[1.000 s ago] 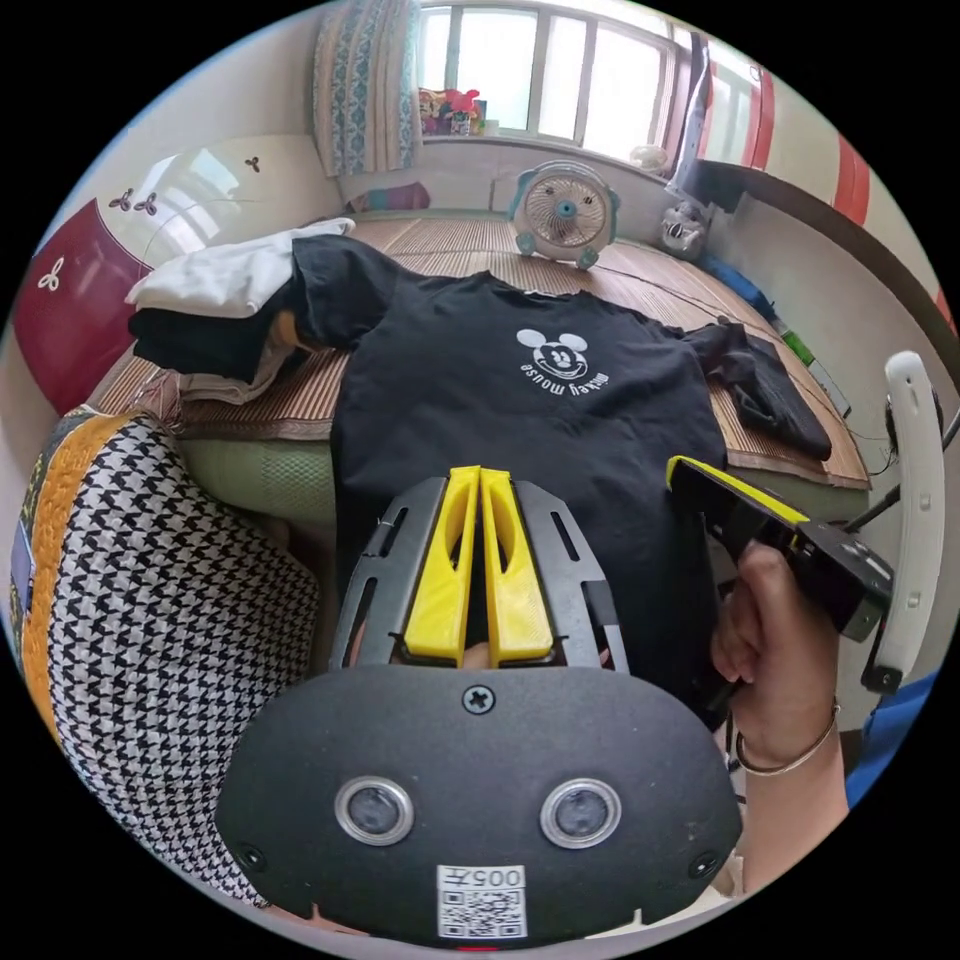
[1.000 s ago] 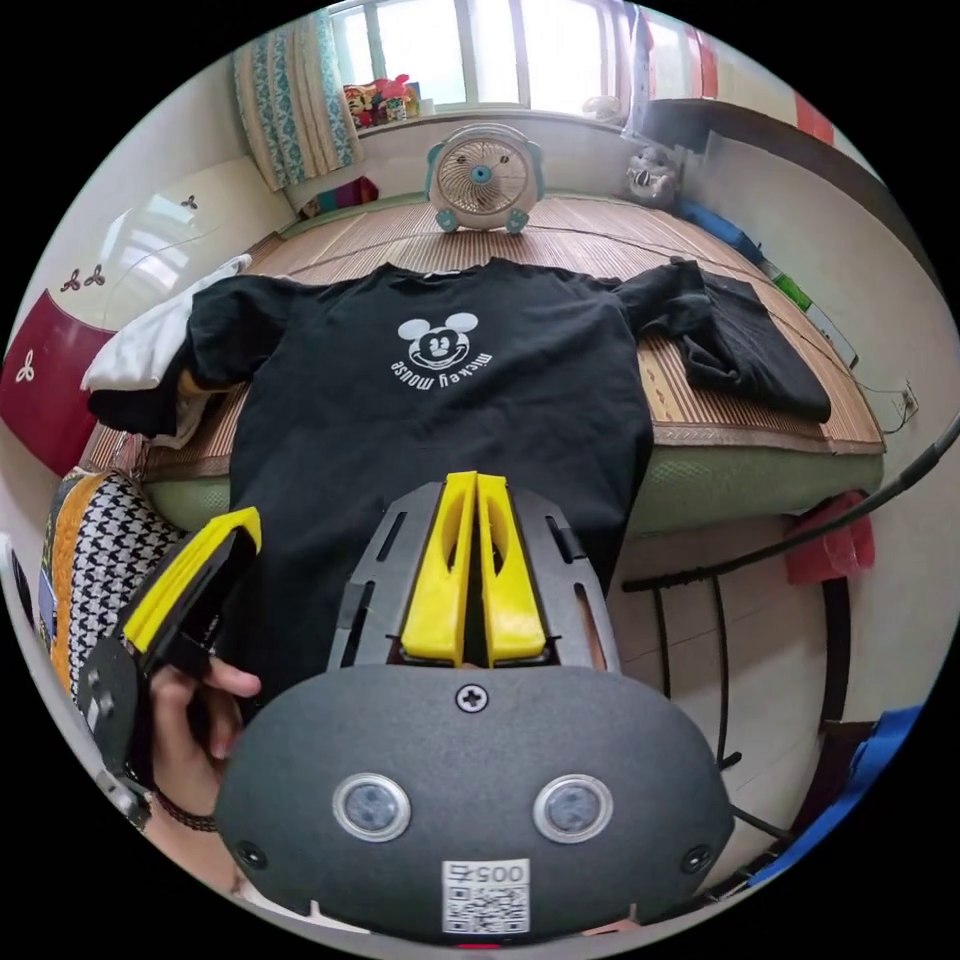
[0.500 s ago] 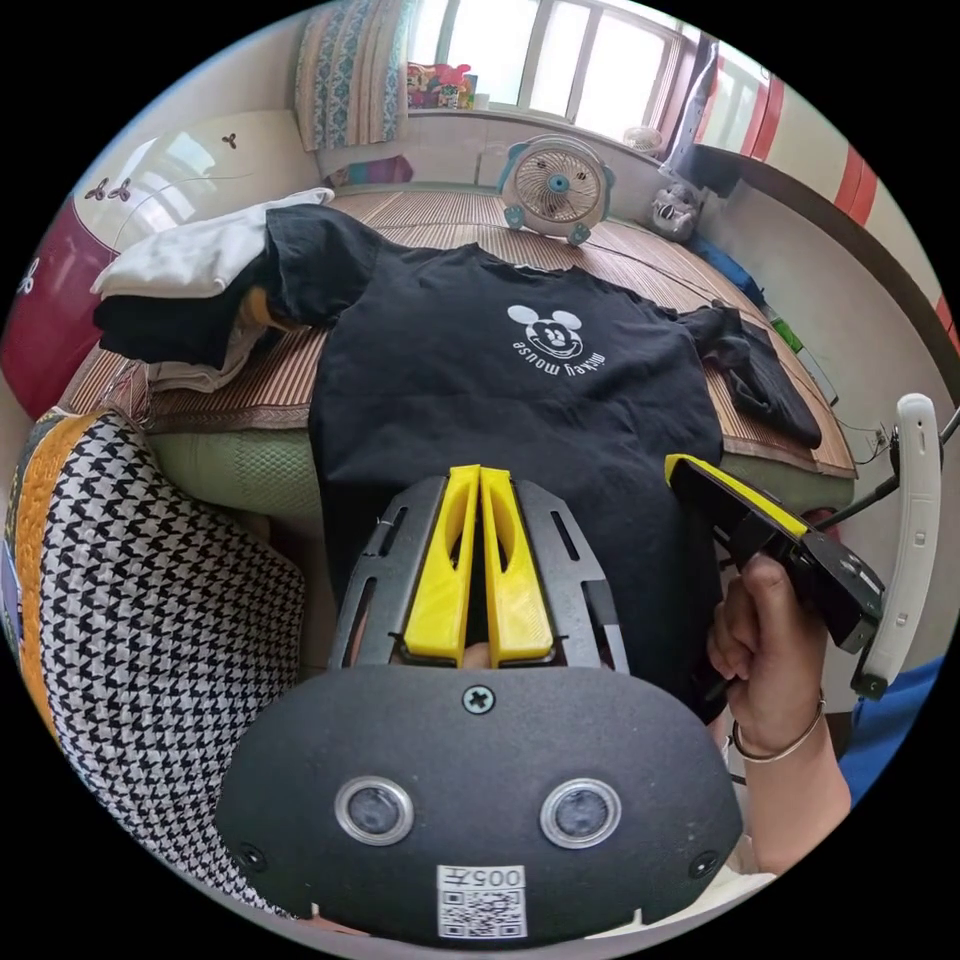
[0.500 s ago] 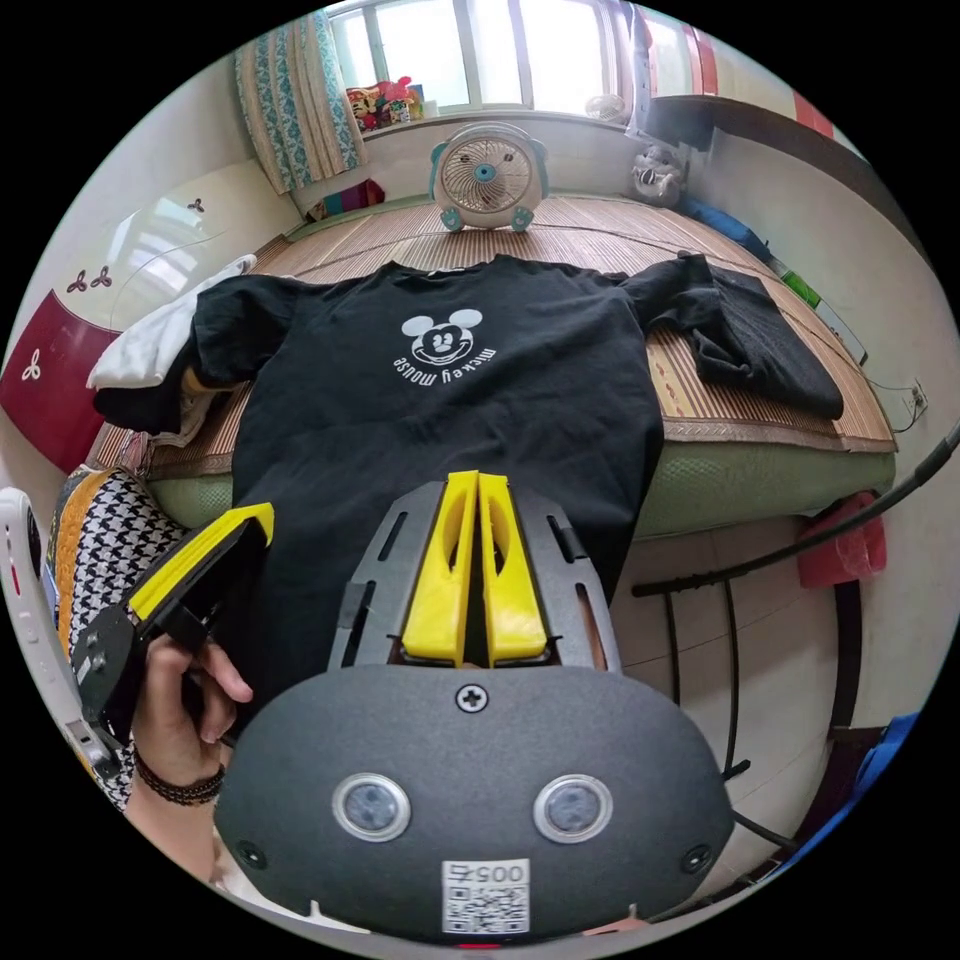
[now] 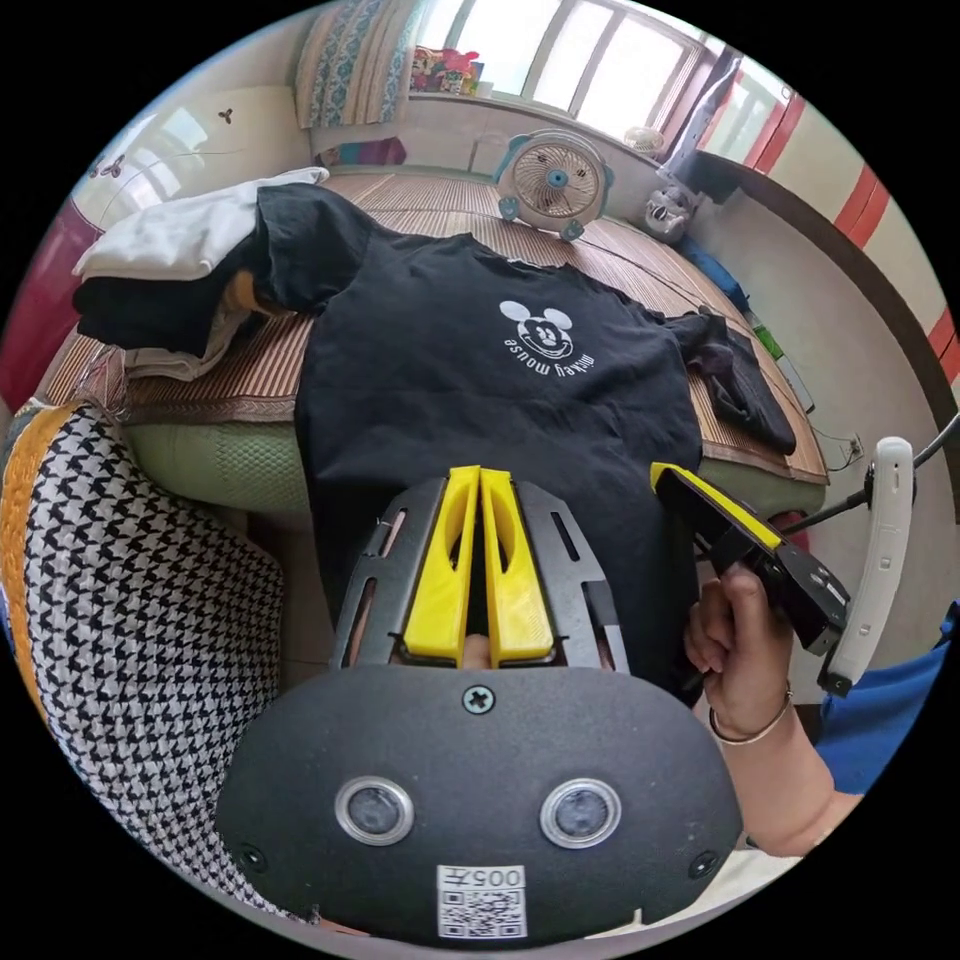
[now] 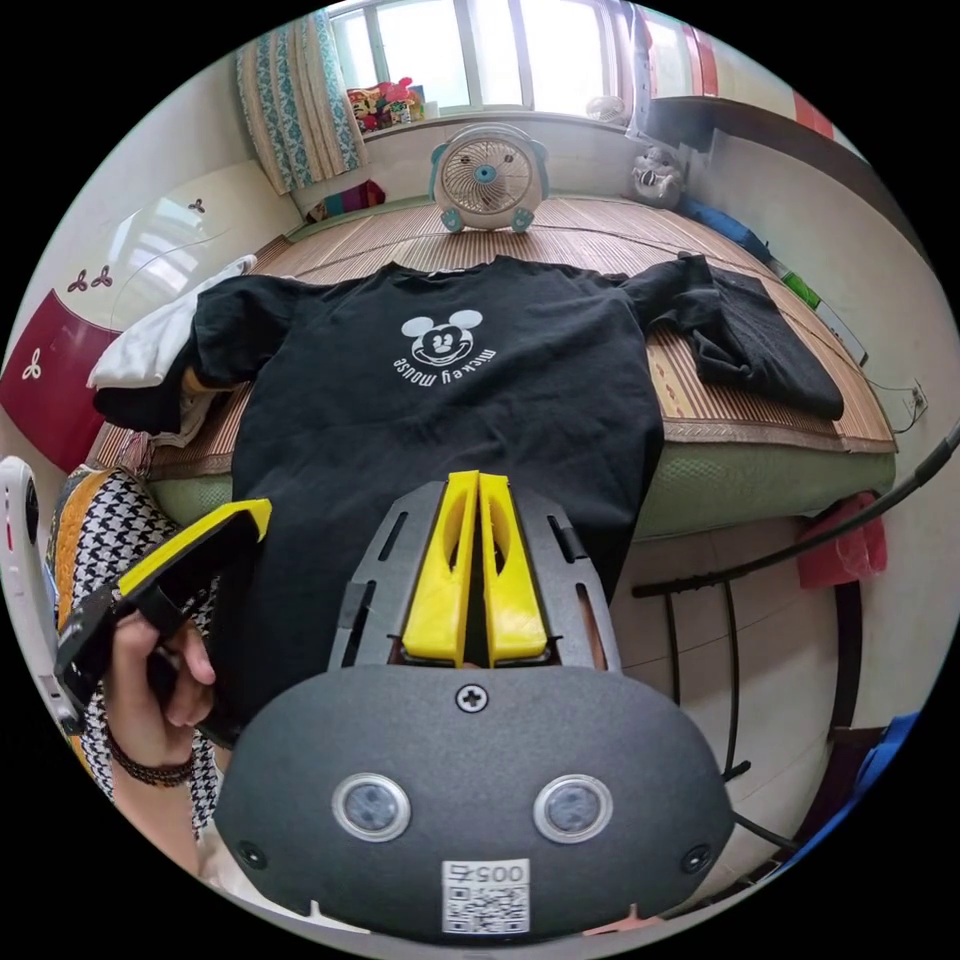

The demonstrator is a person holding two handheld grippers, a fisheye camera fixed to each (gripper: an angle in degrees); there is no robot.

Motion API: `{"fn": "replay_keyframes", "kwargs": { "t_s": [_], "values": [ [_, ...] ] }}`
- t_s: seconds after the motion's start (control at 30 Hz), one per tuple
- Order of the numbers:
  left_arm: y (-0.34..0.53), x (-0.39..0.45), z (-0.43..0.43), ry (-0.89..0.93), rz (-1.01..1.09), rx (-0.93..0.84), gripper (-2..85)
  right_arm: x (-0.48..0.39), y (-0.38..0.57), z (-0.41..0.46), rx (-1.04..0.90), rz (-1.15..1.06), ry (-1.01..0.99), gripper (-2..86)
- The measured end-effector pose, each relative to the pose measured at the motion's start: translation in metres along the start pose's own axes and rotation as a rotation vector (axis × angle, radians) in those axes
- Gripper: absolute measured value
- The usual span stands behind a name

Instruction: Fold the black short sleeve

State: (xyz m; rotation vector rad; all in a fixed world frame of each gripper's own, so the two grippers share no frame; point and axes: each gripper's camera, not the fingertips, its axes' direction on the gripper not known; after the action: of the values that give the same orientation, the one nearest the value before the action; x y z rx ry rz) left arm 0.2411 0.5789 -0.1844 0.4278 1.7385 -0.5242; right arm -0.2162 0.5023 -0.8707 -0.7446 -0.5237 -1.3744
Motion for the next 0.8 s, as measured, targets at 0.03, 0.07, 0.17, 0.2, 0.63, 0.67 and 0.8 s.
{"fn": "replay_keyframes", "kwargs": {
  "t_s": [0.03, 0.07, 0.17, 0.2, 0.63, 0.67, 0.8],
  "values": [
    [-0.005, -0.002, -0.001, -0.003, 0.034, -0.003, 5.8, 0.000, 0.000, 0.001, 0.000, -0.001, 0.001, -0.9],
    [-0.008, -0.003, -0.003, -0.008, 0.050, 0.005, 6.3, 0.000, 0.001, 0.001, 0.000, -0.002, 0.003, -0.9],
    [-0.026, -0.021, -0.022, -0.025, 0.049, 0.114, 7.1, 0.002, 0.001, 0.003, 0.001, -0.002, 0.003, -0.9],
    [-0.035, -0.033, -0.030, -0.025, 0.032, 0.161, 7.3, 0.002, 0.001, 0.004, 0.001, -0.002, 0.002, -0.9],
    [-0.203, -0.173, -0.008, -0.239, -0.203, 0.286, 10.1, 0.003, -0.001, 0.022, -0.014, -0.021, 0.023, -0.9],
    [-0.208, -0.176, -0.002, -0.255, -0.211, 0.269, 10.3, 0.005, -0.002, 0.025, -0.017, -0.017, 0.019, -0.9],
    [-0.223, -0.194, 0.031, -0.260, -0.247, 0.237, 9.6, 0.008, -0.001, 0.030, -0.021, -0.021, 0.025, -0.9]
  ]
}}
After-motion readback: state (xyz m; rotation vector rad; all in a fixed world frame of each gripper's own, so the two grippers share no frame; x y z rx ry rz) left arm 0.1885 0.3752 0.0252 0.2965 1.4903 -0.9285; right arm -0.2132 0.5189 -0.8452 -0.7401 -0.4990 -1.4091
